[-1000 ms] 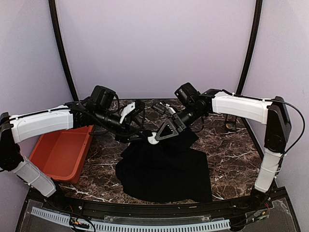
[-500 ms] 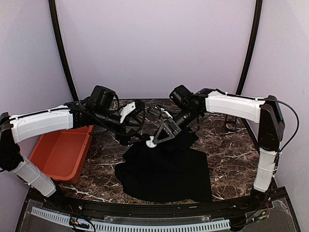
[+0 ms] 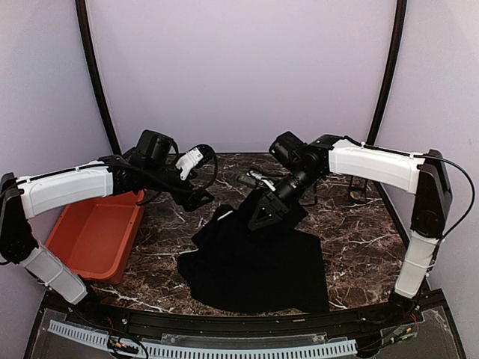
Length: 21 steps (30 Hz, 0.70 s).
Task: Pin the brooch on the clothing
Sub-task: Place the clothing with brooches at the center of the board, then move the clothing with brooches to the center of the board.
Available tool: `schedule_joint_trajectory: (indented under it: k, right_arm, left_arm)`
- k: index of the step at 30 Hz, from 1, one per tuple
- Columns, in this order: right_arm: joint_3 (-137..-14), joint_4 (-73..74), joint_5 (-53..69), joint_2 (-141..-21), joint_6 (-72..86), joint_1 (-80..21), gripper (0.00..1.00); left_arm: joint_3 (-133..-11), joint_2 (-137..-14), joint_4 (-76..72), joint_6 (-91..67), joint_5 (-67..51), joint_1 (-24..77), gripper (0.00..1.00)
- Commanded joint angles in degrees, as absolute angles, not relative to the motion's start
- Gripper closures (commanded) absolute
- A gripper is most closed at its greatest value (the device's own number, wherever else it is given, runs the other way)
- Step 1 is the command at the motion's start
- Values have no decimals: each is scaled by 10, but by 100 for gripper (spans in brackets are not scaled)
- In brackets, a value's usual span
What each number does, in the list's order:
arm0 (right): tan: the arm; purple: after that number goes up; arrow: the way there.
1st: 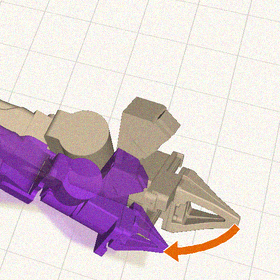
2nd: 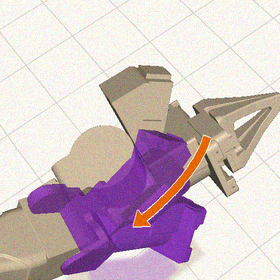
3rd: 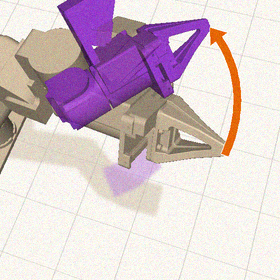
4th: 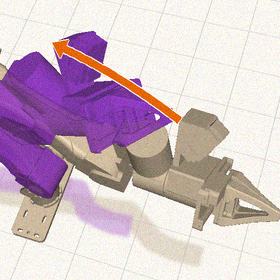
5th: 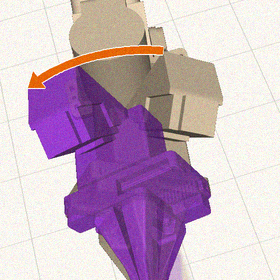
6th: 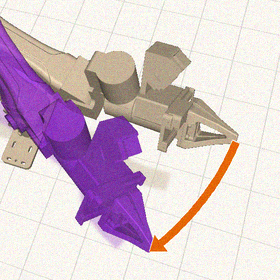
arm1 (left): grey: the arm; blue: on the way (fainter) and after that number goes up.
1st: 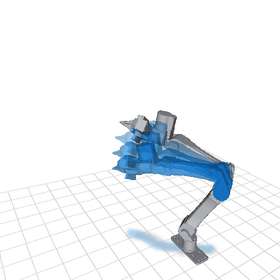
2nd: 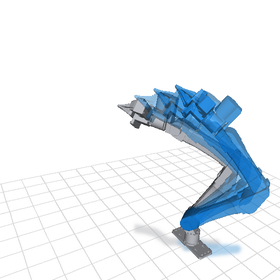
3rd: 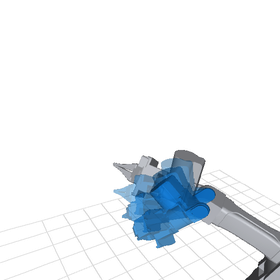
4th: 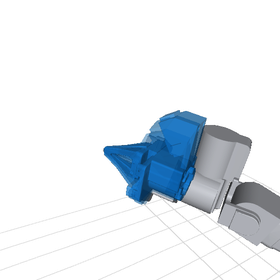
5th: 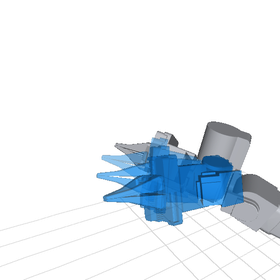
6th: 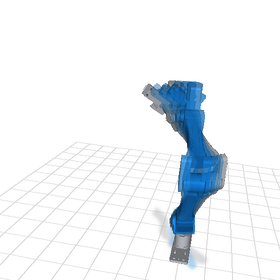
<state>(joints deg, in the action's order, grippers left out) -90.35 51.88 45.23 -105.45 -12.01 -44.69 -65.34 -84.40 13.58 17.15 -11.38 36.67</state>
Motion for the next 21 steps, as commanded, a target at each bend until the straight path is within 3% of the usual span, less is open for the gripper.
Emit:
schedule_joint_trajectory:
  k: [1,4,8,21]
  right_arm:
    - [-868,458,395,-1003,-96,-379,56]
    - [-888,439,321,-1027,-66,-353,56]
    - [-963,459,208,-1123,-38,-345,56]
    - [-1133,508,217,-1327,-15,-379,52]
  left_arm:
    - [-659,-843,132,145,-78,354,1]
    - [-642,-813,113,148,-158,346,1]
    - [-648,-824,144,162,-167,344,1]
    - [-684,-889,183,157,-92,338,1]
